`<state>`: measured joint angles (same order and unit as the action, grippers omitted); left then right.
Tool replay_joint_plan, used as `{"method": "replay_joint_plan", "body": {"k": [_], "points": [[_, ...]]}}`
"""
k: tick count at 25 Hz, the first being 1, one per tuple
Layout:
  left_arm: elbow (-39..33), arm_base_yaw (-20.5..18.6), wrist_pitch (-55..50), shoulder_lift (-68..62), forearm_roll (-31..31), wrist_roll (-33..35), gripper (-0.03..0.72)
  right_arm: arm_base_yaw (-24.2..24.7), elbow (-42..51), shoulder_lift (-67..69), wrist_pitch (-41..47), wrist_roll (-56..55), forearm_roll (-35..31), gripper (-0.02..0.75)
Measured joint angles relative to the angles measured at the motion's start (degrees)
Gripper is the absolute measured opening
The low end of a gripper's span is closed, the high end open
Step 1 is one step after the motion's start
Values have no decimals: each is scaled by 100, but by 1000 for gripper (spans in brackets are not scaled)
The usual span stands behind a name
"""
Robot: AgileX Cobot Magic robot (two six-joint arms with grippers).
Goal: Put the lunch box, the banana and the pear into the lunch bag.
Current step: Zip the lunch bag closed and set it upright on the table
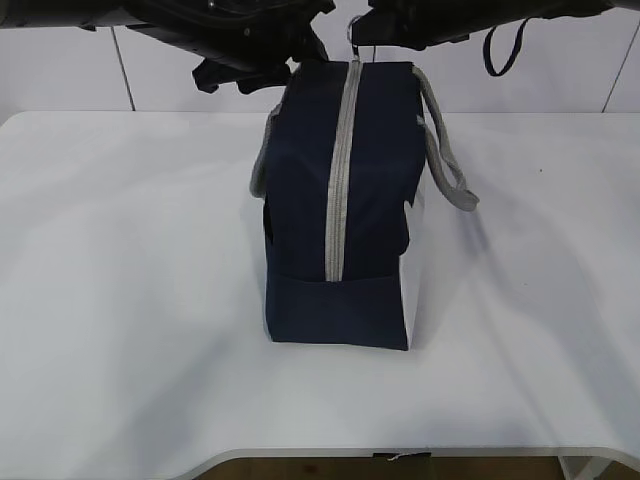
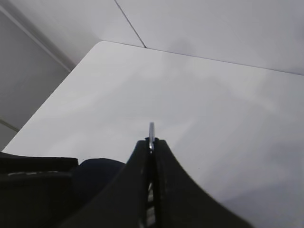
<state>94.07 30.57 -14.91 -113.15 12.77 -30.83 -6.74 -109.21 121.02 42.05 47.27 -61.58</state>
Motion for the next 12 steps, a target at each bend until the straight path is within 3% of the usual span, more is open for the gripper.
{"method": "replay_joint_plan", "body": {"k": [12], "points": [[9,0,73,-60,208,0,193,0,0,0,0,0,0,6]]}}
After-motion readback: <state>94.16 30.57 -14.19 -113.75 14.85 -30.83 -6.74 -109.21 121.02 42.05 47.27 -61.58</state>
